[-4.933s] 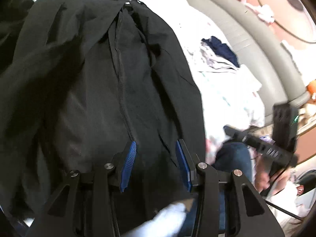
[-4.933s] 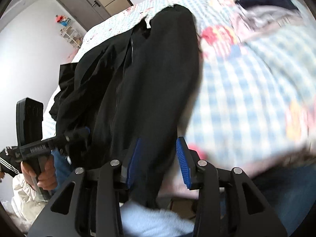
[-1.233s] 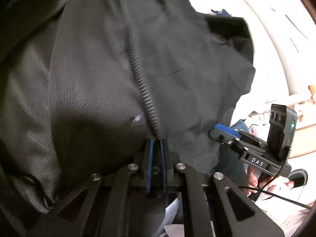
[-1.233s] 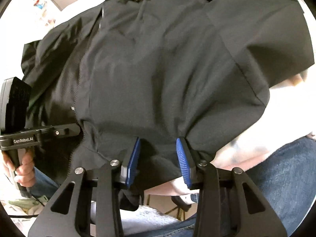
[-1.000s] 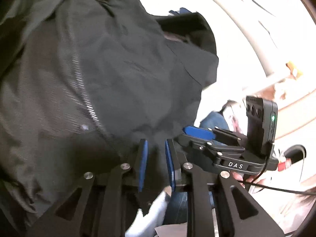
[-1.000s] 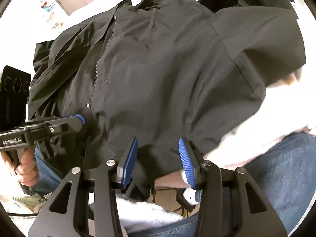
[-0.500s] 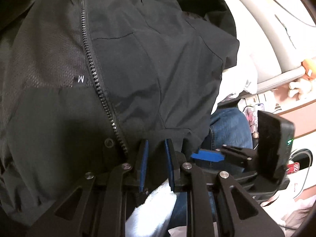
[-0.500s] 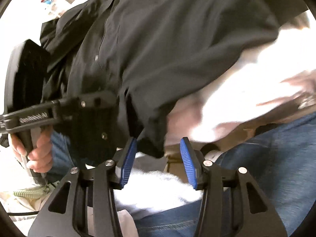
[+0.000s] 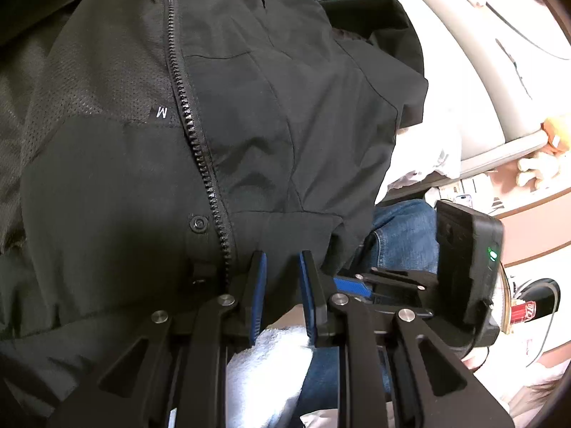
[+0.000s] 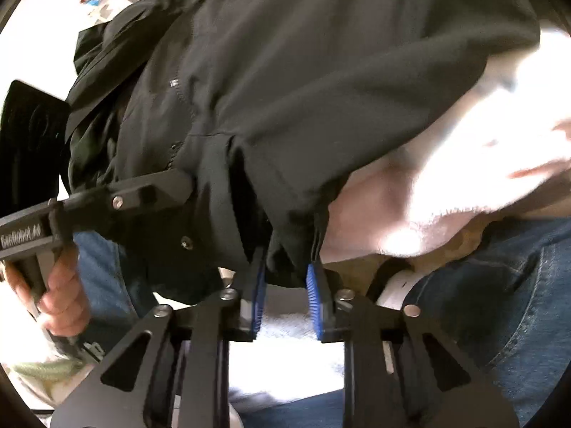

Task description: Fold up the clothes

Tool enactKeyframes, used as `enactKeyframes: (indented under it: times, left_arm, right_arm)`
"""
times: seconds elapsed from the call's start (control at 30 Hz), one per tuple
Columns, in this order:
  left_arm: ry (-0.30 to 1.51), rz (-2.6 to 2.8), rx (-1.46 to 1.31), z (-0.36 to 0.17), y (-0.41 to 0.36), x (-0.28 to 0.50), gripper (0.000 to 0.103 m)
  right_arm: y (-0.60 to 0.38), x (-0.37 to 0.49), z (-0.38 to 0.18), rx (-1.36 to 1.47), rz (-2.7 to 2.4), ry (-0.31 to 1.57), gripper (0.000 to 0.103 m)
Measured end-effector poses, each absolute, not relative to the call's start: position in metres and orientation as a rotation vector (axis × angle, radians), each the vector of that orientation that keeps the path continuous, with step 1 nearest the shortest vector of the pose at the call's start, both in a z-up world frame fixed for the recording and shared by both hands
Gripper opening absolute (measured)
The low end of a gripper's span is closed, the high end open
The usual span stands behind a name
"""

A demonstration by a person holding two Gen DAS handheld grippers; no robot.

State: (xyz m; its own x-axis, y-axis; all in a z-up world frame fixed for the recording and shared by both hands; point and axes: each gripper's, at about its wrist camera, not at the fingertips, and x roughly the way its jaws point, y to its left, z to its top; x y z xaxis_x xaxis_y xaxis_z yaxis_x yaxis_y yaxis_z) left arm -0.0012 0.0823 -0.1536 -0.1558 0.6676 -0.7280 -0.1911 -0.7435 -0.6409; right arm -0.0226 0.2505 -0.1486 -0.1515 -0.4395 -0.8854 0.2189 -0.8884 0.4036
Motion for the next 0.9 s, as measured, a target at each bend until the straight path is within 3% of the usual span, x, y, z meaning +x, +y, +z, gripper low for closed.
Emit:
enactKeyframes:
  times: [0.73, 0.9]
  left_arm:
    - [-0.578, 1.945, -1.548, -0.170, 0.085, -0.002, 0.020]
    - [-0.588, 1.923, -1.516, -0.168, 0.086, 0.000, 0.029]
  right_arm:
    - [0.242, 0.024, -0.110, 1.534, -2.150, -0.091, 0.002]
    - [0.243, 0.037, -0.085, 1.366, -2.166, -0.034, 0.002]
